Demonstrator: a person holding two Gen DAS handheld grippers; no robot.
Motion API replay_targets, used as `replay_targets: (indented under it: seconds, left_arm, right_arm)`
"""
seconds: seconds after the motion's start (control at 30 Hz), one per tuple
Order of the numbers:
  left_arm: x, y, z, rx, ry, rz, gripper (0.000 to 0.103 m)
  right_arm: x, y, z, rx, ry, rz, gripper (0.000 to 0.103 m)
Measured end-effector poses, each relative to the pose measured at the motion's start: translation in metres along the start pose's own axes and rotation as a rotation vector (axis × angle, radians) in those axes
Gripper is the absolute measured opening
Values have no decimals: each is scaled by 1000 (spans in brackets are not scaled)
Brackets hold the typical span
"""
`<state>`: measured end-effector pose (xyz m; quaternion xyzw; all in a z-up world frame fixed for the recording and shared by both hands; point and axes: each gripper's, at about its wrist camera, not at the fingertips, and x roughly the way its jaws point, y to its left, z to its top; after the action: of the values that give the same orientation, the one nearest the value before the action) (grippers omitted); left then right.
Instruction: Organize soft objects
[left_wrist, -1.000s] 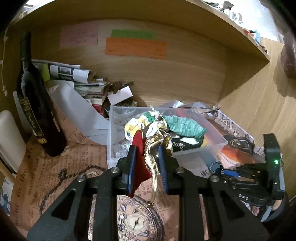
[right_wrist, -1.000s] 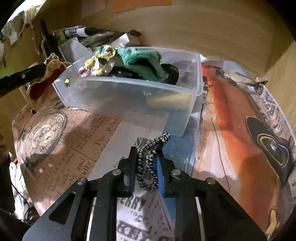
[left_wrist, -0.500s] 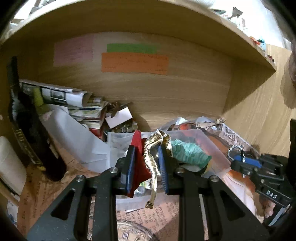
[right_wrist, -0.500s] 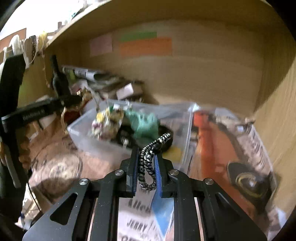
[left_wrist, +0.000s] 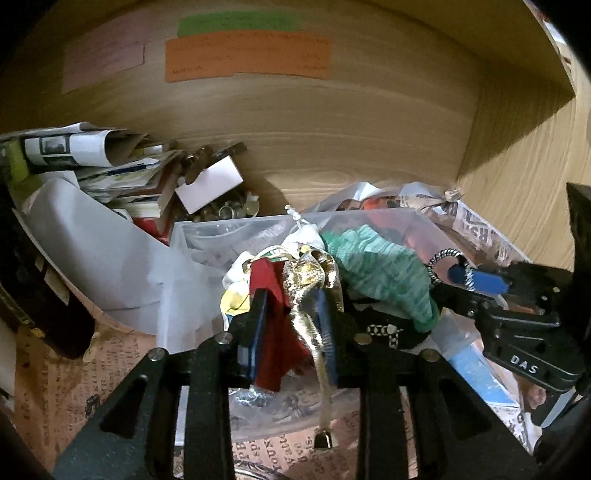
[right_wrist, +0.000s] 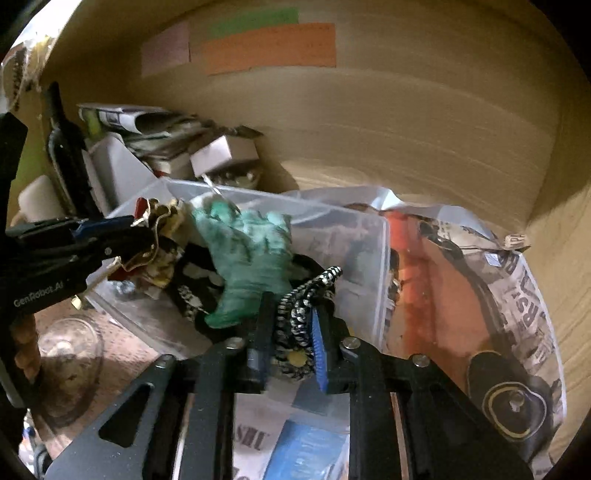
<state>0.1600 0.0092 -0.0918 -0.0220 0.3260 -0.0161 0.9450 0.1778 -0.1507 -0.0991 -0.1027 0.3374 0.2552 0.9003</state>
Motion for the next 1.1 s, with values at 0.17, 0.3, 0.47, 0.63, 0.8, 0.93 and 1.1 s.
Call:
replay_targets:
  seconds: [0.17, 0.3, 0.47, 0.63, 0.8, 0.93, 1.1]
  left_arm:
    - [1, -1, -5, 19, 5, 35, 62]
    - [-6, 2, -7, 10, 5, 36, 69]
    - [-31, 4, -6, -4, -53, 35, 73]
    - [-68, 0, -1, -1, -147, 45, 76]
    - [-109, -6, 4, 9, -254, 47, 79]
    - [-137, -11, 4, 15, -338, 55, 86]
    - [-164, -18, 0, 26, -410, 57, 92]
  right_arm:
    - [-8, 2, -2, -23, -15, -33, 51]
    - [-15, 6, -4, -41, -22, -47, 60]
    - [-35, 12, -1, -43, -76, -43, 65]
    - [-68, 16, 8, -31, -169, -33, 66]
    - [-104, 21, 16, -12, -282, -26, 75]
    - [-126, 26, 19, 5, -359, -17, 78]
    - [-147, 30, 20, 27, -432, -1, 83]
